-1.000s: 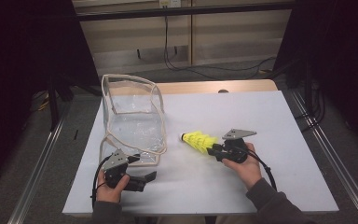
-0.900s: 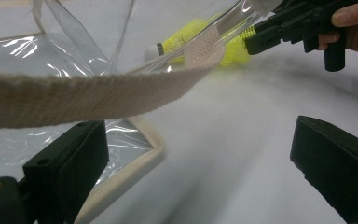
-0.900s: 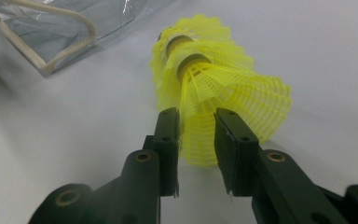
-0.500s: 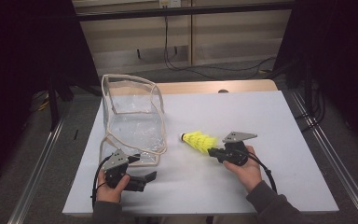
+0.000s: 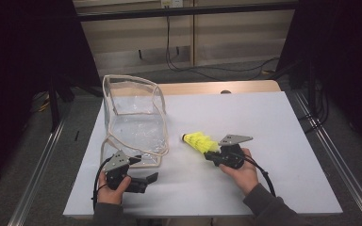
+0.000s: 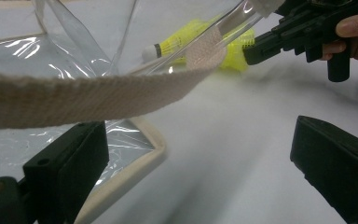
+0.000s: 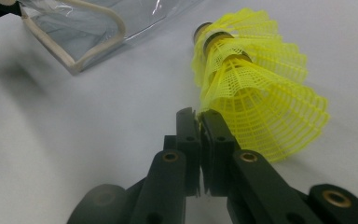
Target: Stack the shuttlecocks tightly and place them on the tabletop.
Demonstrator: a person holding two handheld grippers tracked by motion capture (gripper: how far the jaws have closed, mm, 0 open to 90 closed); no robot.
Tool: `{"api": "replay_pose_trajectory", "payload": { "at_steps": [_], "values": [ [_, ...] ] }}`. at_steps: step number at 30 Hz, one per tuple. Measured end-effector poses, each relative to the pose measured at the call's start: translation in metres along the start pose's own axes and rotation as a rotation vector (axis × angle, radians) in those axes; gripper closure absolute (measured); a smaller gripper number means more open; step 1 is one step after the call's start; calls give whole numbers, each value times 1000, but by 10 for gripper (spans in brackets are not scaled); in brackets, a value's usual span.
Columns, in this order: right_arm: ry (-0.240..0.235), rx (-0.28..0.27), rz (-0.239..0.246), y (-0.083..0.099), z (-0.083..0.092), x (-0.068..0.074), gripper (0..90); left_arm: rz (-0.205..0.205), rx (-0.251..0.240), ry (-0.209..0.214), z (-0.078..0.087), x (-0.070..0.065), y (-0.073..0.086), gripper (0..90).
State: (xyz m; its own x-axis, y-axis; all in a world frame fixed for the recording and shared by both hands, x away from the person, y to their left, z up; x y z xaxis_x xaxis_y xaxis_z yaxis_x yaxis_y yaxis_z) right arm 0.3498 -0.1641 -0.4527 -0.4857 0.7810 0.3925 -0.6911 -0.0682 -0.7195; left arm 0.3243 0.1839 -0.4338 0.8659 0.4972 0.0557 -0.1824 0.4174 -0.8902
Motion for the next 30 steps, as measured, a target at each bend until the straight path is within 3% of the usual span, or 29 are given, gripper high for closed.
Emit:
{"api": "replay_pose_trajectory", "payload": {
  "at_steps": [4, 11, 15, 30],
  "values": [
    [10, 0, -2, 1, -2, 1, 810, -1, 1, 0, 0, 0, 0, 43],
    [52, -24, -21, -1, -6, 0, 606, 1, -2, -2, 0, 0, 0, 43],
    [72, -28, -24, -3, -10, 3, 538, 0, 1, 1, 0, 0, 0, 43],
    [104, -43, -44, -8, -26, 8, 489, 4, -2, 2, 1, 1, 1, 42]
  ]
}}
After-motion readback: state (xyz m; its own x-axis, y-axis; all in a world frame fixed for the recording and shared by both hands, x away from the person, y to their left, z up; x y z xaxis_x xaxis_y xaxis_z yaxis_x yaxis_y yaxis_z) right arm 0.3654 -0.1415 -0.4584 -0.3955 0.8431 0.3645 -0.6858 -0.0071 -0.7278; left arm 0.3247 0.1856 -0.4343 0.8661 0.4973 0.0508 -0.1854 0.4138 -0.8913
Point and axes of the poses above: each handheld gripper's, and its own axes: z roughly backward along the jaws, y roughly out of its underside, x roughly to its left, the point moved 1 cm from there along -z, roughly forward along the jaws, and after that the axes turned 15 degrees about -z, right-handed, at the moved point
